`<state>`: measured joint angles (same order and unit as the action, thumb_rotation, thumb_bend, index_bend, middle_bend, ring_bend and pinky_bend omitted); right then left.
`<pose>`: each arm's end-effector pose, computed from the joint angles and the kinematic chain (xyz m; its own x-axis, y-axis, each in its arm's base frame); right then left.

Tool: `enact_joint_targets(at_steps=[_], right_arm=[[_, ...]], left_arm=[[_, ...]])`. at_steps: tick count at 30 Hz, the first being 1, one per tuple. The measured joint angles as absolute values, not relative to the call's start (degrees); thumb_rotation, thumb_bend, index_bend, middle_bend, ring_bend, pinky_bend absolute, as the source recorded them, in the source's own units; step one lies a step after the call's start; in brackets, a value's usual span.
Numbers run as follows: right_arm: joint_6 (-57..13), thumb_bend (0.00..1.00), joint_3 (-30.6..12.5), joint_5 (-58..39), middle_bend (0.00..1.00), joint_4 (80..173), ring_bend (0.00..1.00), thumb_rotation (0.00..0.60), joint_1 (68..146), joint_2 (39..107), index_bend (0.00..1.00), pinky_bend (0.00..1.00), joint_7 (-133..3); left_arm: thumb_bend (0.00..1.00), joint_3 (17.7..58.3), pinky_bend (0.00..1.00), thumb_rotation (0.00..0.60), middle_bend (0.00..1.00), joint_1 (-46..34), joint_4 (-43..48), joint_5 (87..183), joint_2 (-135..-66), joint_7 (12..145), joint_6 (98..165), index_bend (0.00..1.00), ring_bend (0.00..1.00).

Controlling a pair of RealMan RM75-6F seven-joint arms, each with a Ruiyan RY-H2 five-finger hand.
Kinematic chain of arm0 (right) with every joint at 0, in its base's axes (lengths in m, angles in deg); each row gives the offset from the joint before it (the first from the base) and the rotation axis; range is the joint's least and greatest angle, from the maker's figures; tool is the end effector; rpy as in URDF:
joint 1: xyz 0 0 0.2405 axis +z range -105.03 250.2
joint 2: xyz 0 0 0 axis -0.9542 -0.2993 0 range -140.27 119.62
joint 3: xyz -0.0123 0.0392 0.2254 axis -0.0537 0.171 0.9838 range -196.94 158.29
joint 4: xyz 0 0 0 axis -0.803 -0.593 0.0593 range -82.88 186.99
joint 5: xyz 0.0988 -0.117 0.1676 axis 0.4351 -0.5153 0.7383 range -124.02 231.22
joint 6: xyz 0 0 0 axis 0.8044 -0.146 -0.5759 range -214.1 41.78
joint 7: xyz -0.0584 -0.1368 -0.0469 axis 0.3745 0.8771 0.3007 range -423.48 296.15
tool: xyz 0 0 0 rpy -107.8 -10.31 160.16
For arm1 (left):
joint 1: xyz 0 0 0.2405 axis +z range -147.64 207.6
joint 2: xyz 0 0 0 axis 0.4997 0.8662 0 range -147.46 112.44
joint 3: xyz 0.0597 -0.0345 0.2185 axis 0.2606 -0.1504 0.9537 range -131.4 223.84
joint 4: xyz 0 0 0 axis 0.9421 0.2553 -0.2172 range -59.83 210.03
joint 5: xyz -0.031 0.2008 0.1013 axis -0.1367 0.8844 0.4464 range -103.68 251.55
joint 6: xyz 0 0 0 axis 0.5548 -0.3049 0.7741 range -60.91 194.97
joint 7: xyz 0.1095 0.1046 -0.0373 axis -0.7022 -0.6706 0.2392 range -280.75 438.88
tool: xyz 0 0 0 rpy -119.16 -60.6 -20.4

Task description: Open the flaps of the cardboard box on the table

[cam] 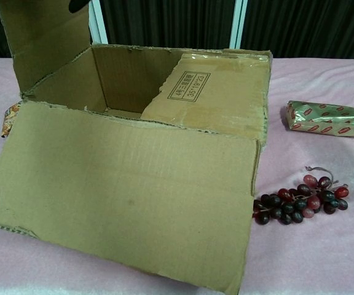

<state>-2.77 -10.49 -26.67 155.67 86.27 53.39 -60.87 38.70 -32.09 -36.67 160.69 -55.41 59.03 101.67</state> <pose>-0.2208 -0.2476 0.1323 0.2348 0.0870 0.9681 -0.9651 -0.0980 0.2429 -0.0307 0.3381 0.1260 0.9060 -0.2041 0.3707 0.1081 -0.7353 -0.6691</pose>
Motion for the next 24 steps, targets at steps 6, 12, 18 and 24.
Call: enact_joint_targets(at_steps=[6, 12, 18, 24], right_arm=[[-2.94, 0.33, -10.4, -26.78, 0.0, 155.59, 0.0, 0.6, 86.16, 53.51, 0.0, 0.24, -60.67], [-3.2, 0.33, -10.34, -26.78, 0.0, 155.5, 0.0, 0.6, 86.11, 53.58, 0.0, 0.24, -60.7], [-3.51, 0.33, -10.58, -27.18, 0.0, 155.49, 0.0, 0.6, 86.1, 53.78, 0.0, 0.24, -60.18], [-3.72, 0.33, -10.74, -27.47, 0.0, 155.47, 0.0, 0.6, 86.07, 53.93, 0.0, 0.24, -59.57]], left_arm=[[0.92, 39.67, 0.52, 0.6, 0.67, -28.14, -36.9, 162.19, -52.47, 60.77, 104.52, 0.49, 0.48], [0.92, 41.41, 0.52, 0.6, 0.67, -23.14, -36.51, 163.1, -50.16, 62.24, 108.04, 0.49, 0.48], [0.87, 43.12, 0.52, 0.6, 0.66, -18.0, -35.15, 164.11, -49.15, 64.12, 112.45, 0.48, 0.48], [0.61, 43.93, 0.46, 0.6, 0.54, -13.39, -33.67, 164.24, -49.53, 66.84, 117.63, 0.4, 0.38]])
